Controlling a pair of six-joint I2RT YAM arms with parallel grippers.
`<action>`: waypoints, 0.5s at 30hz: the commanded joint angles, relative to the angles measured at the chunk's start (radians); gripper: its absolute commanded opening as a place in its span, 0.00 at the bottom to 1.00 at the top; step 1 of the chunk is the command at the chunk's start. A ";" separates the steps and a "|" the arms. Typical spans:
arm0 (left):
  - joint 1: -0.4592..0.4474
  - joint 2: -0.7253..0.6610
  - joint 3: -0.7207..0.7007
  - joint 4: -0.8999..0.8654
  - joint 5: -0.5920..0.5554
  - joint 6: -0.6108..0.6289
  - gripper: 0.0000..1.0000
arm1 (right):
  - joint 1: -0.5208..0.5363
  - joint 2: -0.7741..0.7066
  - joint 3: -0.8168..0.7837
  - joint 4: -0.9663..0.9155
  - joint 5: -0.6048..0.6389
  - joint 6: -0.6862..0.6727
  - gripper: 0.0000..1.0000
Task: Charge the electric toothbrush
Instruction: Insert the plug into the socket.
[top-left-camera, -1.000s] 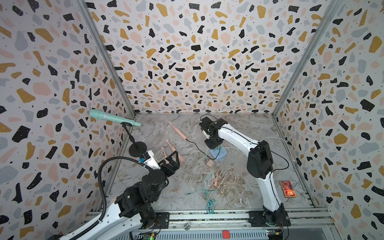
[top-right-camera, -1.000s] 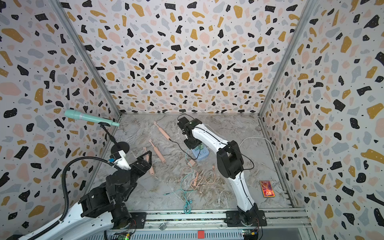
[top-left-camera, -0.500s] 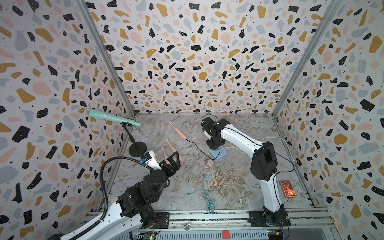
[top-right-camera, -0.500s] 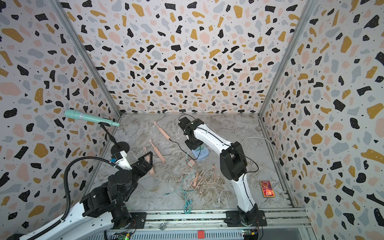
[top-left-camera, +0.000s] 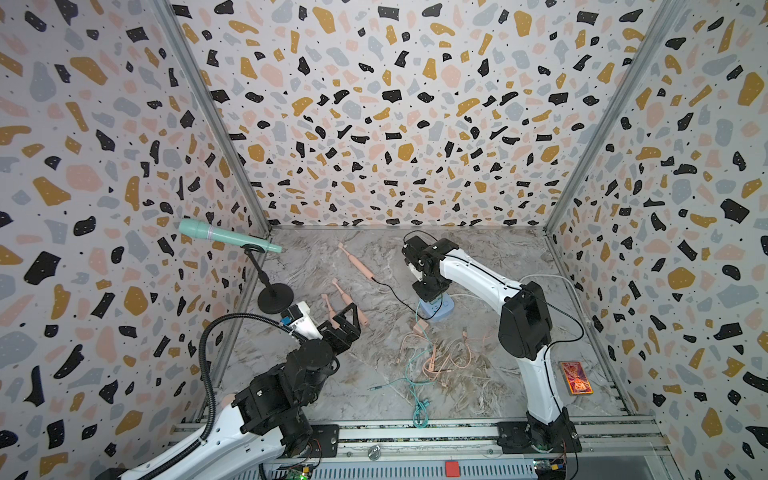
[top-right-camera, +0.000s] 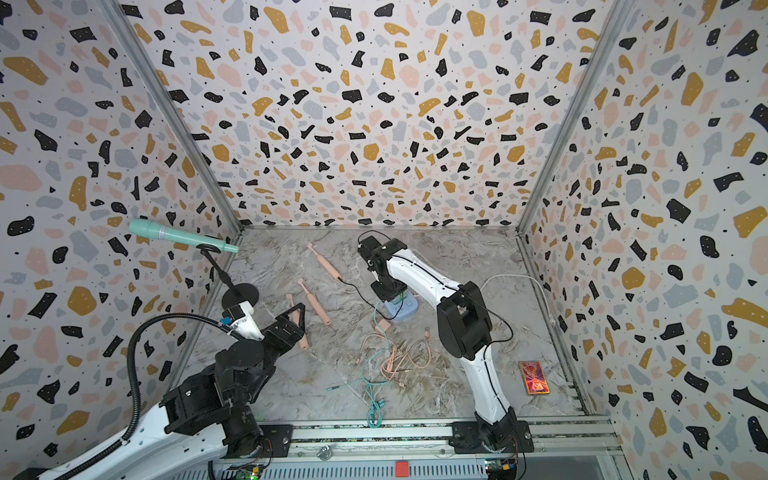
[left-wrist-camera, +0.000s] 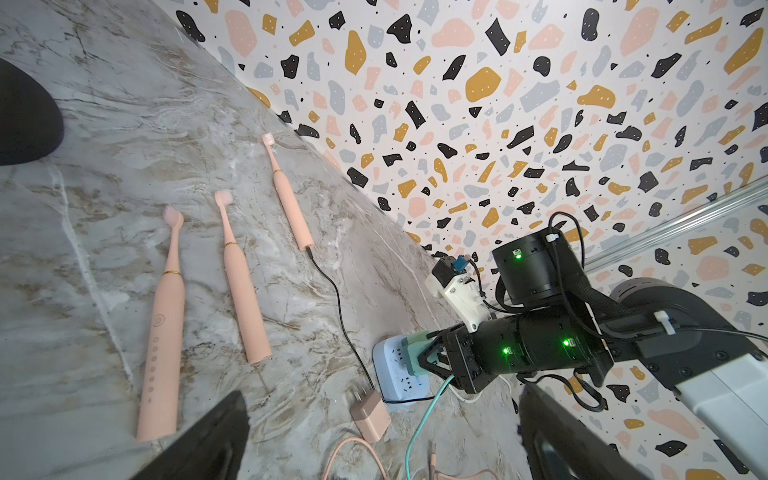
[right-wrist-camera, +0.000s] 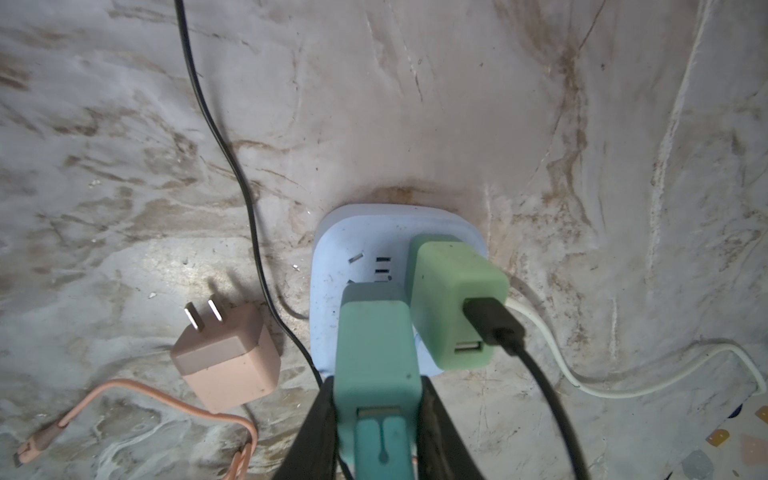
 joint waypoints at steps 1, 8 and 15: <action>0.004 0.000 -0.001 0.007 0.004 0.002 1.00 | -0.004 0.002 0.036 -0.025 -0.001 -0.006 0.00; 0.004 0.005 -0.001 0.011 0.008 -0.003 1.00 | -0.010 0.005 0.046 -0.021 0.028 -0.008 0.00; 0.004 0.018 0.008 0.013 0.016 0.001 1.00 | -0.024 0.014 0.050 -0.015 0.010 -0.009 0.00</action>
